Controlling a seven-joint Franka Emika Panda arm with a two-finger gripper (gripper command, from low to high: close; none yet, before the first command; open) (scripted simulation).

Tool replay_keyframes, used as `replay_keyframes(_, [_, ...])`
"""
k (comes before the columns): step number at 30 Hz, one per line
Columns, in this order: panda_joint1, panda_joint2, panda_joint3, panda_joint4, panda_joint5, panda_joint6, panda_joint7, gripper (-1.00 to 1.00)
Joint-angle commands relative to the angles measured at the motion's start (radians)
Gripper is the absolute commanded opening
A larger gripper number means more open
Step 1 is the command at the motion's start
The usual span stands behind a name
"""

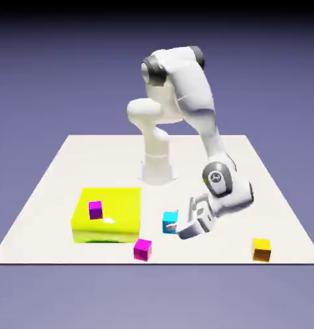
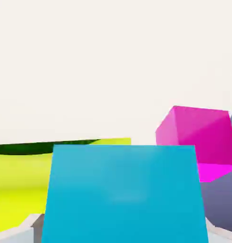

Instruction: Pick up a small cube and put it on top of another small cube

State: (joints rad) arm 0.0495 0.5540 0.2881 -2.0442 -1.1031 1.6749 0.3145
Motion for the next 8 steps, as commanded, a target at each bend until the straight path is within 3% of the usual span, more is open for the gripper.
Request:
replay_keyframes(1, [-0.011,0.001,-0.001,0.009,-0.020,0.001,-0.014,-1.00])
replay_keyframes(4, [-0.056,0.067,-0.053,-0.011,-0.104,0.087,0.034,-1.00])
replay_keyframes(5, [-0.056,0.067,-0.053,-0.011,-0.104,0.087,0.034,1.00])
replay_keyframes(8, [-0.011,0.001,-0.001,0.009,-0.020,0.001,-0.014,1.00])
